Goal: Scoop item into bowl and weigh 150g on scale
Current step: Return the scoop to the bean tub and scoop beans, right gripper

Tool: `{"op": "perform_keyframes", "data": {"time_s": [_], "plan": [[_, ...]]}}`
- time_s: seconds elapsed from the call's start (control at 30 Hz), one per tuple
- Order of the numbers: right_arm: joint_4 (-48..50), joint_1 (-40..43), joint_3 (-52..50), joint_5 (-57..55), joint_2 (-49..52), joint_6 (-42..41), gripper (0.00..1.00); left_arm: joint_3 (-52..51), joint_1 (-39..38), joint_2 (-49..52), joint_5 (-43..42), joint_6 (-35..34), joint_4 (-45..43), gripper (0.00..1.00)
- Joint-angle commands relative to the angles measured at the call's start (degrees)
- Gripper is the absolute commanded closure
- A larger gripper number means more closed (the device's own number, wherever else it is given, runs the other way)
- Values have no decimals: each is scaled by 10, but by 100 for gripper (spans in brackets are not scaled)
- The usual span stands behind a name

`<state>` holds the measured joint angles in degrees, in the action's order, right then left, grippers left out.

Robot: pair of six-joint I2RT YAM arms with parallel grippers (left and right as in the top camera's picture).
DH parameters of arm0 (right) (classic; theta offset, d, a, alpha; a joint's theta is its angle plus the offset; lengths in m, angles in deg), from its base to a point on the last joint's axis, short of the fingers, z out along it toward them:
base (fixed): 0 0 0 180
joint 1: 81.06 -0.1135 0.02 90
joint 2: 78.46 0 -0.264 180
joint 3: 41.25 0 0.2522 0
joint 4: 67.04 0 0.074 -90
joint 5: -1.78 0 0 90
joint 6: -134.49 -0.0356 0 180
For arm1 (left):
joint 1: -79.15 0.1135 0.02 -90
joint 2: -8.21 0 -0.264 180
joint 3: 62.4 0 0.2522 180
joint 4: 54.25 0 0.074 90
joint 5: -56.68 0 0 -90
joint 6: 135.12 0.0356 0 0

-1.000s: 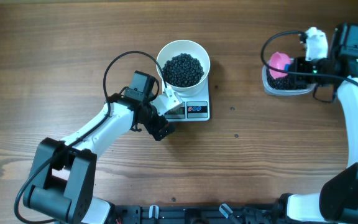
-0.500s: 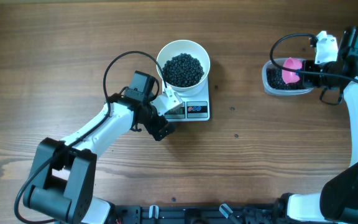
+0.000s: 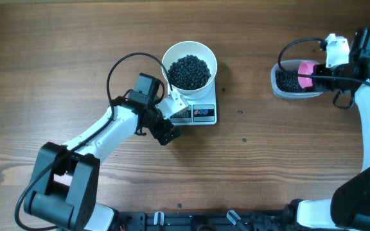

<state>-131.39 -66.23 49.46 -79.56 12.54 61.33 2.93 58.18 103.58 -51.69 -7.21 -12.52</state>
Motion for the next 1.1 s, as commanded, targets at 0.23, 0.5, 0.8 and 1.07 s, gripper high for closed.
{"op": "perform_keyframes", "data": {"time_s": [0.23,0.5,0.8,1.07], "plan": [[26,2,-6,-8,28,26,96,-3,0,4,-11,9,-2,0],[33,2,-6,11,74,27,96,-3,0,4,-11,9,-2,0],[22,2,-5,135,112,-14,96,-3,0,4,-11,9,-2,0],[62,2,16,-40,39,45,96,-3,0,4,-11,9,-2,0]]}}
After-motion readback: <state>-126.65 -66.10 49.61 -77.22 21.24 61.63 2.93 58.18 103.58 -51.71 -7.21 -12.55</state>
